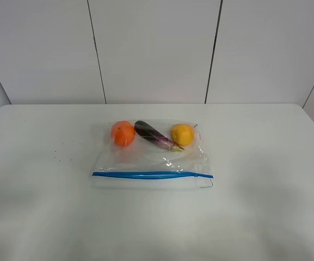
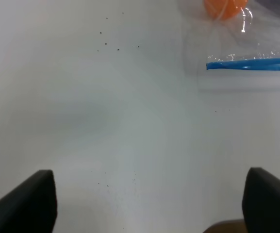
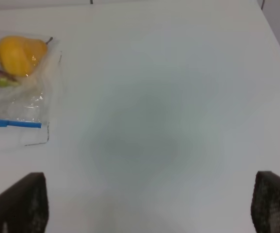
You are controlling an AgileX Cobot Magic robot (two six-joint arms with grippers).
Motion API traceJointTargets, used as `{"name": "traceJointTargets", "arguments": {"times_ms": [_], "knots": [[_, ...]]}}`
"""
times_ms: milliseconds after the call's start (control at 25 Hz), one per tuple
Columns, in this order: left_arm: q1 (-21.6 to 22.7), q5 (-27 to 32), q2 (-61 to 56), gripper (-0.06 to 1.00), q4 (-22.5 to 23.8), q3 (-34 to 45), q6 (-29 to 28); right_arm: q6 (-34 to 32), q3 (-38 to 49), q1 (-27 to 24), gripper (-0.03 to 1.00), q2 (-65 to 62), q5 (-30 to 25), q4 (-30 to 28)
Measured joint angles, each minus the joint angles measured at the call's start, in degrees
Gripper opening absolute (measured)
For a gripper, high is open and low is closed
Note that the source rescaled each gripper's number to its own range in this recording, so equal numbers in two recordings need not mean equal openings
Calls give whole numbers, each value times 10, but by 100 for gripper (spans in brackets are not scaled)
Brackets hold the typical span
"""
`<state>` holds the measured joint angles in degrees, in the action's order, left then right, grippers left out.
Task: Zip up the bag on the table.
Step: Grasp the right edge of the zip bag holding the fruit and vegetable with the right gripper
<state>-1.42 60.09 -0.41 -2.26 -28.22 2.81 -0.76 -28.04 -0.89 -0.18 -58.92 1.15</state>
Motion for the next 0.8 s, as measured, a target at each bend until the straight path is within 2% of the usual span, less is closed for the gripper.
{"name": "traceJointTargets", "arguments": {"times_ms": [400, 600, 800], "knots": [[0, 0, 0, 100, 0, 0, 0, 0, -12, 0, 94, 19, 1, 0], [0, 0, 0, 100, 0, 0, 0, 0, -97, 0, 94, 163, 9, 10], [0, 0, 0, 100, 0, 0, 0, 2, -204, 0, 100, 349, 14, 40]]}}
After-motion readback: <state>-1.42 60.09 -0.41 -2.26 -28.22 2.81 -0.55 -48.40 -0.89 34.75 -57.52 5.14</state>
